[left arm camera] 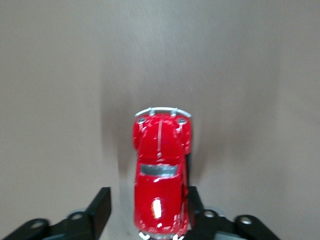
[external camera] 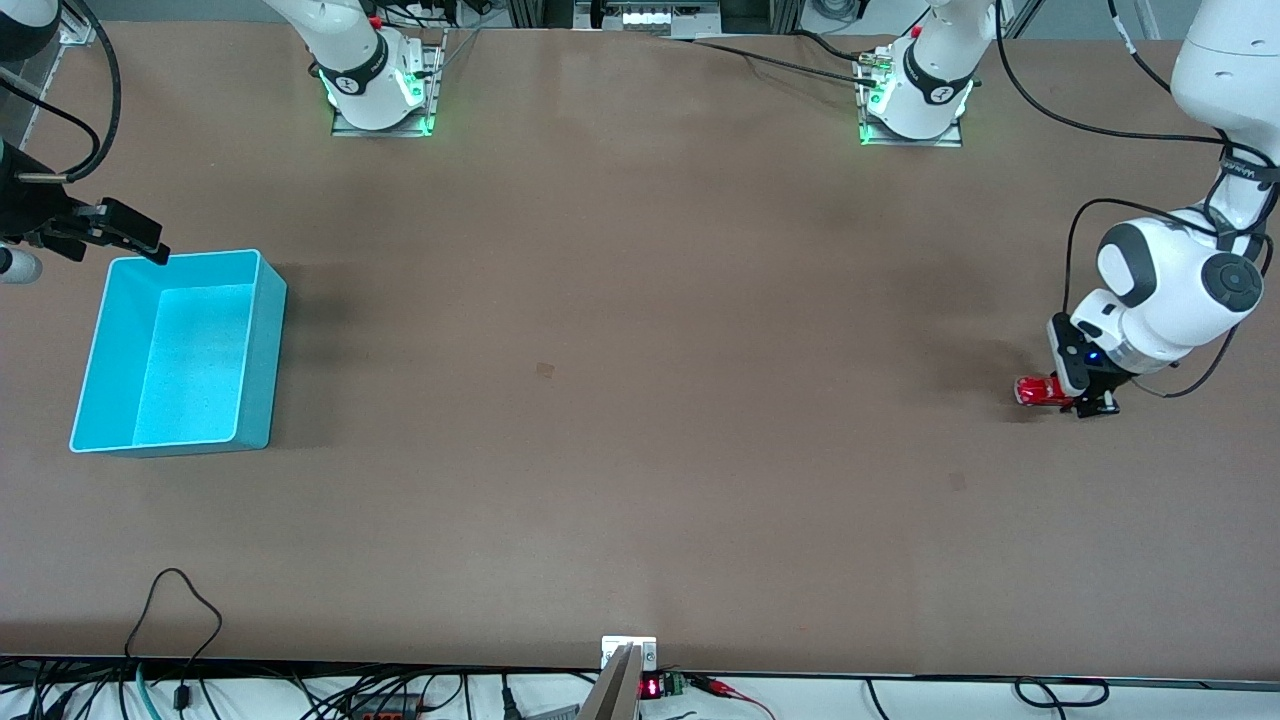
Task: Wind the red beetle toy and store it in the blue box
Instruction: 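Pull the red car backward along the table with the left gripper, then release the red car so it rolls toward the cyan box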
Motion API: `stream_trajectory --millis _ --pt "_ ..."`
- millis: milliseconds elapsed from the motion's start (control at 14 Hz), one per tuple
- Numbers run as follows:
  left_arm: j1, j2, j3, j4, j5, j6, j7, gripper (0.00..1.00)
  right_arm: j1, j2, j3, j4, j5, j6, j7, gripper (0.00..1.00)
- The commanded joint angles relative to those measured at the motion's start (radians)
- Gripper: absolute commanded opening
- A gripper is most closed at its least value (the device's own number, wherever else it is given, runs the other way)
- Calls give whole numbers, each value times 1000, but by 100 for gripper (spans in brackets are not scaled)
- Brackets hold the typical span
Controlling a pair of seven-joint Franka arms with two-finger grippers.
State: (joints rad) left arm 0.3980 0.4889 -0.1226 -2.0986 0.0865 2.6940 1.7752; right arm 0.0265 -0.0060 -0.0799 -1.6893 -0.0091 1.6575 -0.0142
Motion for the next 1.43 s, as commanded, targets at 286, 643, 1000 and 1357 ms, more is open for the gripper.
stream_trajectory --millis 286,643,1000,1357 --pt "15 -137 -86 101 7 -322 -12 100 -7 1 3 8 0 -12 -9 100" --pt "7 -232 -124 193 16 -638 -241 100 -5 1 3 8 1 -12 -9 100" --pt "2 -328 -160 252 16 -873 -422 100 -5 0 3 8 1 -13 -9 100" --pt "2 -358 -221 386 16 -1115 -739 100 -3 0 3 8 0 -13 -9 100"
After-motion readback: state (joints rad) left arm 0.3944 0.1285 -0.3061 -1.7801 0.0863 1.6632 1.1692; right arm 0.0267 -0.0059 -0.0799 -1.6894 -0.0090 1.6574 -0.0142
